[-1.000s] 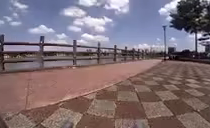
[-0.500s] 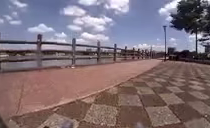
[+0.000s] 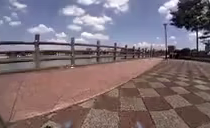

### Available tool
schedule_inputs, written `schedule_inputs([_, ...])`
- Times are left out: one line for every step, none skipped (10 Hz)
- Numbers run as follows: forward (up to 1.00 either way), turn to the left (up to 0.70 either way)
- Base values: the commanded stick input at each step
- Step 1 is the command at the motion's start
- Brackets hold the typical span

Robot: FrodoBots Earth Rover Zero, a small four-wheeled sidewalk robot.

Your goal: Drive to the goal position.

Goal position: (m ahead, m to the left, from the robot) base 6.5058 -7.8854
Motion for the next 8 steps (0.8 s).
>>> schedule_inputs([0.3, 0.27])
schedule_inputs([0.3, 0.27])
schedule_inputs([0.3, 0.27])
schedule_inputs([0.3, 0.27])
schedule_inputs([0.3, 0.27])
schedule_inputs([0.3, 0.27])
schedule_inputs([0.3, 0.27])
schedule_inputs([0.3, 0.27])
